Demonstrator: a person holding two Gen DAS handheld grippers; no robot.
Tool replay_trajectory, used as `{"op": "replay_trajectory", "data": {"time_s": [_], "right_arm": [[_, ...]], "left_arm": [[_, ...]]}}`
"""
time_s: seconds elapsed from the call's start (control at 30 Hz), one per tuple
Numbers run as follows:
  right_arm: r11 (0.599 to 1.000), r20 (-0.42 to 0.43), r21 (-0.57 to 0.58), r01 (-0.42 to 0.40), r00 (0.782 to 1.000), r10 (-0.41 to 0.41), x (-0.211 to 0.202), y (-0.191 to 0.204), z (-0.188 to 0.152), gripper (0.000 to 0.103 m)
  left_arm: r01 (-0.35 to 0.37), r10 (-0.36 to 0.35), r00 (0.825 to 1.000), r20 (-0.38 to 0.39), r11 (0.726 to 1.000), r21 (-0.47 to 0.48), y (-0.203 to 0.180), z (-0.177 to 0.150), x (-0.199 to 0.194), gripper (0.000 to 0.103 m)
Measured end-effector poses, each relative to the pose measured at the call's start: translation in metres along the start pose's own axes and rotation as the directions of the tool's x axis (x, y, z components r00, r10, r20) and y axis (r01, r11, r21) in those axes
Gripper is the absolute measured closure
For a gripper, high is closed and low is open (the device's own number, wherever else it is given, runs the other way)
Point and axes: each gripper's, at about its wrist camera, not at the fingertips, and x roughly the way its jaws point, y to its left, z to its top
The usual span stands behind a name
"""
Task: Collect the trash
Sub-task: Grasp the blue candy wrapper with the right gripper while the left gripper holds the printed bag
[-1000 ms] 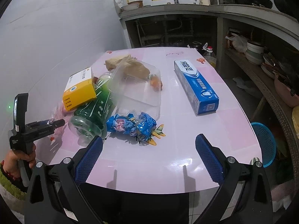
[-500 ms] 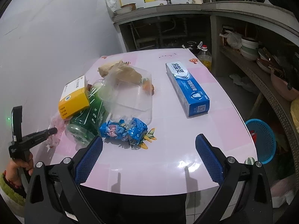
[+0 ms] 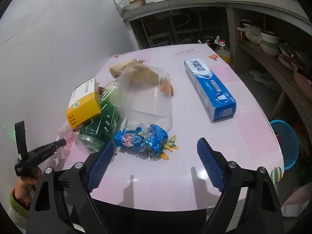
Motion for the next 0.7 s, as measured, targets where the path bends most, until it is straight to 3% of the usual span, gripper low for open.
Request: {"op": "replay_trajectory", "data": {"time_s": [0.13, 0.37, 0.7], "right_arm": [[1.0, -0.02, -0.021, -0.019, 1.0, 0.018, 0.009, 0.008, 0.002, 0.03], [1.0, -0.082, 0.002, -0.03, 0.996, 0.03, 0.043, 0.004, 0.006, 0.031], [0.993, -0.186, 0.084, -0.081, 0.978, 0.096, 0.082, -0.002, 0.005, 0.059]], "left_arm": [[0.008, -0.008, 1.0, 0.006, 1.0, -0.004, 0.002, 0.0, 0.001, 0.089], [0.019, -0.019, 1.0, 0.013, 1.0, -0.004, 0.004, -0.003, 0.002, 0.089], [0.027, -0.027, 0.999, 0.021, 1.0, -0.007, 0.006, -0.004, 0.003, 0.089]]}}
